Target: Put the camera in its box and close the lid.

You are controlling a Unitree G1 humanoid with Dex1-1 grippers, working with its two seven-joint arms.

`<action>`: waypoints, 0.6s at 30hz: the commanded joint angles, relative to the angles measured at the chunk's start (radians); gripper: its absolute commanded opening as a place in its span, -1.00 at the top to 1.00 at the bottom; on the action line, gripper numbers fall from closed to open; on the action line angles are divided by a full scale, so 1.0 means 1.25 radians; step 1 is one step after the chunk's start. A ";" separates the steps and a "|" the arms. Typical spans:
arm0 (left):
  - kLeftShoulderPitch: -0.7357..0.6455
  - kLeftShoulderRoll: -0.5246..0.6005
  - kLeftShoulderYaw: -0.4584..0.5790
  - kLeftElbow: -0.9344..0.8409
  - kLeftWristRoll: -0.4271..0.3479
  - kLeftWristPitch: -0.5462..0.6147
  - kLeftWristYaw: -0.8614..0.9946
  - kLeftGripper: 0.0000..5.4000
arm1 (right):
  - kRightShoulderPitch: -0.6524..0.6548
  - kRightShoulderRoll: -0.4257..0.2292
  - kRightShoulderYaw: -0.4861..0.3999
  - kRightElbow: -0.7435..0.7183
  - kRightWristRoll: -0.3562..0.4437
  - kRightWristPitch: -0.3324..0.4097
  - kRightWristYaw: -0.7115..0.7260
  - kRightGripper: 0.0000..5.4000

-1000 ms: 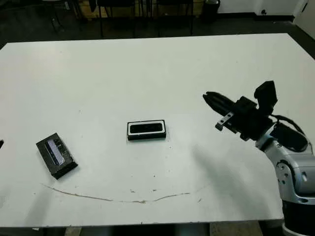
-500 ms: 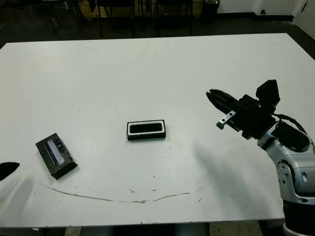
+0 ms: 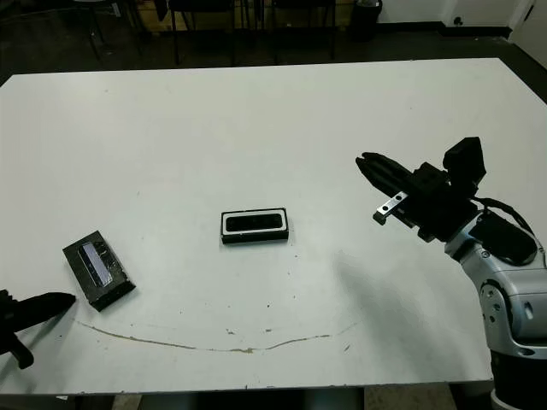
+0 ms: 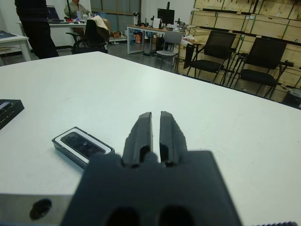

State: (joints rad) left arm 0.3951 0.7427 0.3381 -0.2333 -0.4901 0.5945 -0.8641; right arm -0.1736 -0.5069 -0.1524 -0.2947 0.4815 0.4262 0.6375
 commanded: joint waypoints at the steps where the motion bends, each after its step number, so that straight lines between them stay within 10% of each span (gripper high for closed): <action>1: 0.002 -0.038 -0.011 -0.010 0.017 0.014 0.065 1.00 | 0.023 -0.009 0.010 -0.008 -0.011 0.016 -0.006 0.99; 18: -0.148 -0.123 -0.134 -0.027 0.080 0.043 0.243 1.00 | 0.041 -0.012 0.029 -0.041 -0.050 0.025 -0.028 0.99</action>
State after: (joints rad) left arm 0.2222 0.5943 0.1939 -0.2853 -0.4045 0.6237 -0.5701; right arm -0.1413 -0.5130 -0.1224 -0.3437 0.4292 0.4513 0.6084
